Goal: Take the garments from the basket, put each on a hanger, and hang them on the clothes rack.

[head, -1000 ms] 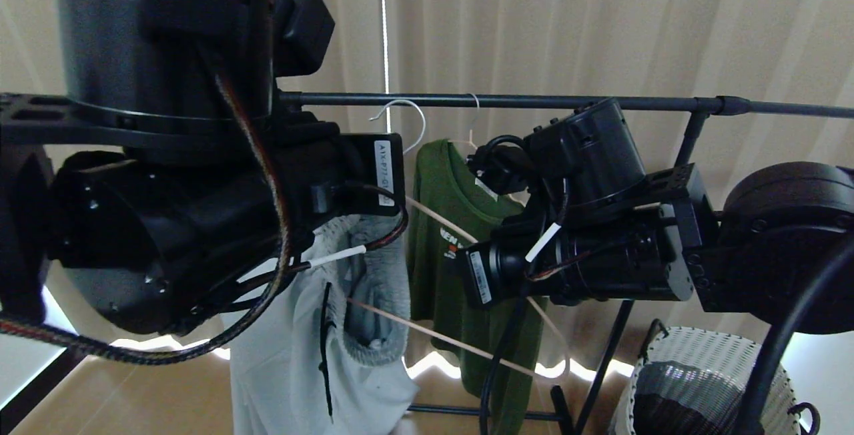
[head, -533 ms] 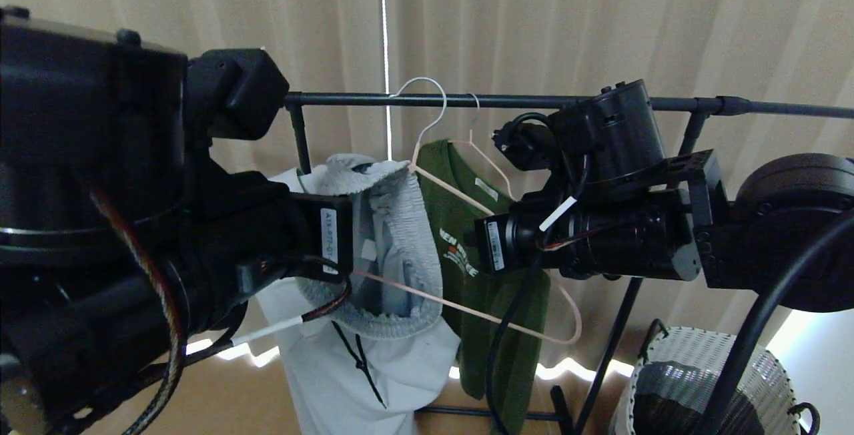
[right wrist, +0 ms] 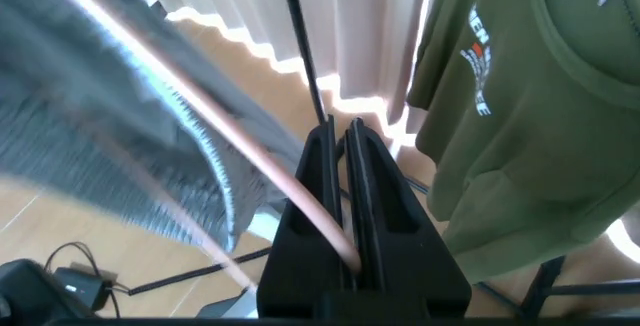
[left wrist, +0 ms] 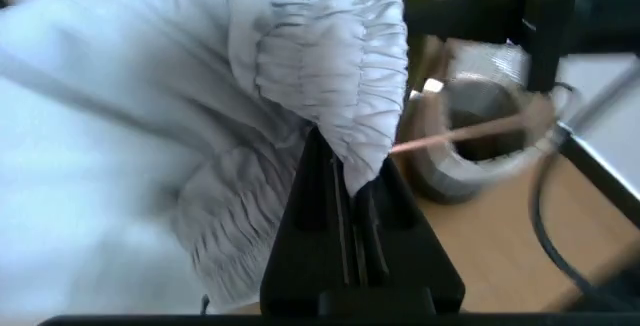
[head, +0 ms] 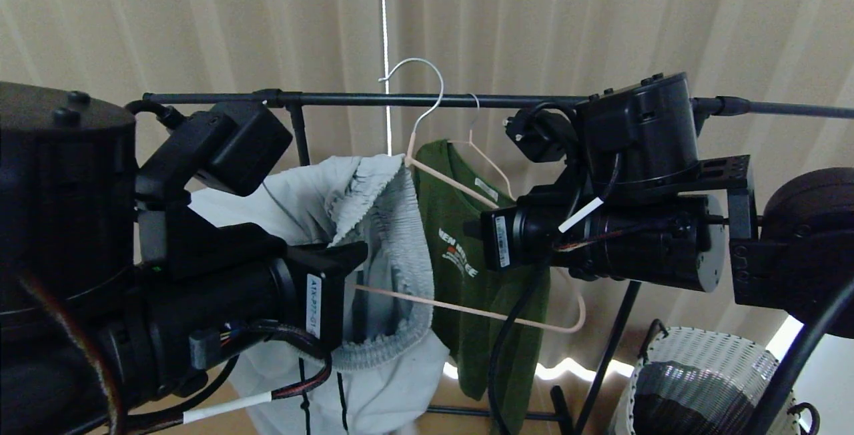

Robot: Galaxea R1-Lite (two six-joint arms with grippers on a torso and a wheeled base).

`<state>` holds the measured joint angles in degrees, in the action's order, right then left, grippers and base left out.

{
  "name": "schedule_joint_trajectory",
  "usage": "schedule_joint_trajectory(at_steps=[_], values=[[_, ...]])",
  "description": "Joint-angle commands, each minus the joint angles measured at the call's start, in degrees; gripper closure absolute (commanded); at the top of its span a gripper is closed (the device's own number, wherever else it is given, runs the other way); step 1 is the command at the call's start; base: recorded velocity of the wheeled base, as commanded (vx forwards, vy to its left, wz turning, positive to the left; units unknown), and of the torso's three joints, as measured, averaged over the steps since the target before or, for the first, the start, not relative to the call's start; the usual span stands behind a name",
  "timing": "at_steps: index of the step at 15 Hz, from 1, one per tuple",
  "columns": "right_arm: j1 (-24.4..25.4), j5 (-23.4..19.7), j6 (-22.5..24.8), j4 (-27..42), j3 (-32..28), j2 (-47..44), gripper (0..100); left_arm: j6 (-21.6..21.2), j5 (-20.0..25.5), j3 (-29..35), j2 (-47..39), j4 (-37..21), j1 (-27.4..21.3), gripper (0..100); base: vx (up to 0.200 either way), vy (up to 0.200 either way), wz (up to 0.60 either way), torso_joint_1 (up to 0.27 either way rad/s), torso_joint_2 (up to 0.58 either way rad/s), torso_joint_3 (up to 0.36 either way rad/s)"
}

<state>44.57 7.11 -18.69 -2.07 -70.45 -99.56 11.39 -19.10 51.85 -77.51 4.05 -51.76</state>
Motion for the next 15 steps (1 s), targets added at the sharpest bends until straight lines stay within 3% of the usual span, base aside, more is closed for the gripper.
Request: schedule_joint_trajectory(at_steps=[1,4,8,11,13,14,15], values=[[0.78,0.01,-0.03,-0.04,0.05,1.56,100,0.04,0.03,-1.13,1.13,0.26,-0.01,0,0.000,0.000,0.00,0.000,0.00,0.000],[0.69,0.01,-0.03,-0.21,0.05,1.91,100,-1.81,1.17,-3.42,3.68,3.34,-0.45,0,0.000,0.000,0.00,0.000,0.00,0.000],[-1.59,0.01,1.29,-0.83,1.63,4.02,100,-9.54,7.41,-9.83,12.03,4.83,-0.71,0,0.000,0.000,0.00,0.000,0.00,0.000],[-3.61,0.01,2.87,-0.83,4.53,6.66,100,-10.77,7.41,-10.54,14.23,5.88,-0.62,0,0.000,0.000,0.00,0.000,0.00,0.000],[-5.11,-0.08,4.63,-0.92,8.22,9.65,100,-12.09,7.41,-10.45,14.23,9.75,-0.36,0,0.000,0.000,0.00,0.000,0.00,0.000],[-5.28,-0.16,5.50,-1.36,9.54,10.79,100,-13.93,7.41,-10.54,14.14,11.07,-0.09,0,0.000,0.000,0.00,0.000,0.00,0.000],[-5.72,-0.43,7.00,-3.73,12.62,12.64,100,-19.21,7.59,-10.71,14.05,12.04,2.28,0,0.000,0.000,0.00,0.000,0.00,0.000]])
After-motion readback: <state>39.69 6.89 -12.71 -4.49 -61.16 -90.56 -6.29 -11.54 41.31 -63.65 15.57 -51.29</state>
